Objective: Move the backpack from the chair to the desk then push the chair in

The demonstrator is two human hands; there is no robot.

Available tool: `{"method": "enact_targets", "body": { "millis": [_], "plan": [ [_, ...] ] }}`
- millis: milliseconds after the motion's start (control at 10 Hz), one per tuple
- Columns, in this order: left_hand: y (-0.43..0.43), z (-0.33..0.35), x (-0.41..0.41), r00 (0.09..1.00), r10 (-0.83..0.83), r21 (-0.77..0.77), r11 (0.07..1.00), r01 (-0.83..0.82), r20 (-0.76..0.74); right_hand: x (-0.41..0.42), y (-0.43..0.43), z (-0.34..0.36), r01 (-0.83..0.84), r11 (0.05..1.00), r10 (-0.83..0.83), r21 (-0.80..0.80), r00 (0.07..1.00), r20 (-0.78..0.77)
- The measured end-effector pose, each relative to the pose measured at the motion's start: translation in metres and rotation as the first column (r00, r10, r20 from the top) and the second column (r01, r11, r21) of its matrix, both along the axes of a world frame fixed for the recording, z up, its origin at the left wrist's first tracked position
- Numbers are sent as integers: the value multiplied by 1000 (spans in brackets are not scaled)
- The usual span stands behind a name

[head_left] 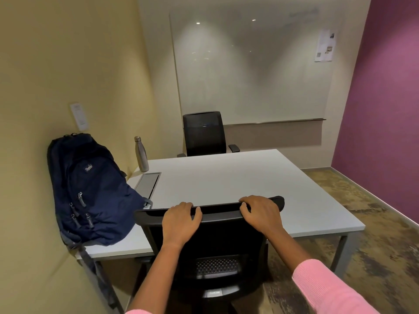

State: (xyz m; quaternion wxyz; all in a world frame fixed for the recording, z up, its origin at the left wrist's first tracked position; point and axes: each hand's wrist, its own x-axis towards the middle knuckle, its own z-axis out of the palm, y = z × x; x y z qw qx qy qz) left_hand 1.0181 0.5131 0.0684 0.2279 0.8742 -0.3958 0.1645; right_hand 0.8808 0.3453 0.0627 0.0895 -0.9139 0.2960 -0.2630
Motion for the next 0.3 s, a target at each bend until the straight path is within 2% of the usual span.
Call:
{"method": "enact_targets", "body": {
  "millis": [100, 200, 300],
  "plan": [
    [9, -6, -13, 1000, 2, -95, 995, -2, 6, -7, 14, -8, 47, 999, -44, -14, 982, 186],
    [28, -32, -38, 991, 94, -117, 990, -82, 99, -19, 32, -27, 99, 995, -96, -3, 973, 209],
    [43, -58, -59, 979, 125, -54, 992, -117, 160, -28, 53, -48, 43, 999, -43, 5, 981, 189]
  ]
}}
